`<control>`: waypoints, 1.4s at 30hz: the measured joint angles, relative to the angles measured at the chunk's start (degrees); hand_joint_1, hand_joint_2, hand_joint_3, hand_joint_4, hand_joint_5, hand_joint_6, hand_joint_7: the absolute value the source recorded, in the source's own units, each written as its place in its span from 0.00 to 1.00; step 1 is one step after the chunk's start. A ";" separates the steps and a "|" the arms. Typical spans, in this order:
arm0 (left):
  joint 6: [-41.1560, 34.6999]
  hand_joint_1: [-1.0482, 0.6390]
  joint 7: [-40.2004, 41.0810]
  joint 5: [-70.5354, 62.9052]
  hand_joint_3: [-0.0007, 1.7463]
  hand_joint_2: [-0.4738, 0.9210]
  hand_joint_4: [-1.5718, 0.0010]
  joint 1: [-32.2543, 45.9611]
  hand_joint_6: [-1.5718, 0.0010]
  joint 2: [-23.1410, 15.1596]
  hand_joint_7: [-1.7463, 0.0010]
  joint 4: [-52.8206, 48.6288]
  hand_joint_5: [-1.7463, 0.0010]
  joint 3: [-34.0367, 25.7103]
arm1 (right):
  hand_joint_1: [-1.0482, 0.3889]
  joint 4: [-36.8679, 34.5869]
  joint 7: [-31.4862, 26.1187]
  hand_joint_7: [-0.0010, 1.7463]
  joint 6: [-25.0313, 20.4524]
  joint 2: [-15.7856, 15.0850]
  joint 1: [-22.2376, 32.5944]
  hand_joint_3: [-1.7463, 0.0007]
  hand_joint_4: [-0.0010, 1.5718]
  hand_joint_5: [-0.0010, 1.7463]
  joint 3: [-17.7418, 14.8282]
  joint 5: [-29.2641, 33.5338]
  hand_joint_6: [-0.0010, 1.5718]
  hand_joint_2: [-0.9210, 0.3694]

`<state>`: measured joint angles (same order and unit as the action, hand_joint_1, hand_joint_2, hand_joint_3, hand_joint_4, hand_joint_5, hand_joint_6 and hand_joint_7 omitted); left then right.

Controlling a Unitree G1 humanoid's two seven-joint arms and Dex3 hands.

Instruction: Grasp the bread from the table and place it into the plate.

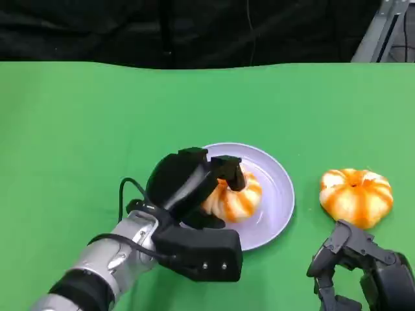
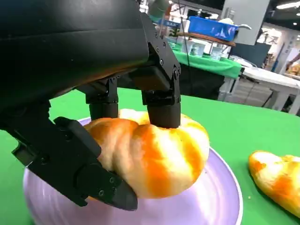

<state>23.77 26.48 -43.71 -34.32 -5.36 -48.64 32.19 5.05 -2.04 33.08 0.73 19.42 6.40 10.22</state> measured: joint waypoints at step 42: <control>-4.95 0.48 -48.21 47.14 0.13 1.00 0.53 18.40 0.55 -6.22 0.94 33.72 0.88 -15.61 | 0.63 -0.36 0.31 0.90 0.80 -0.41 -0.26 0.33 0.52 1.00 0.01 -1.12 0.47 0.31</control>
<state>18.82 -21.73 3.44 -15.92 -11.58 -14.92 16.58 4.69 -1.73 33.88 0.31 19.16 6.42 9.11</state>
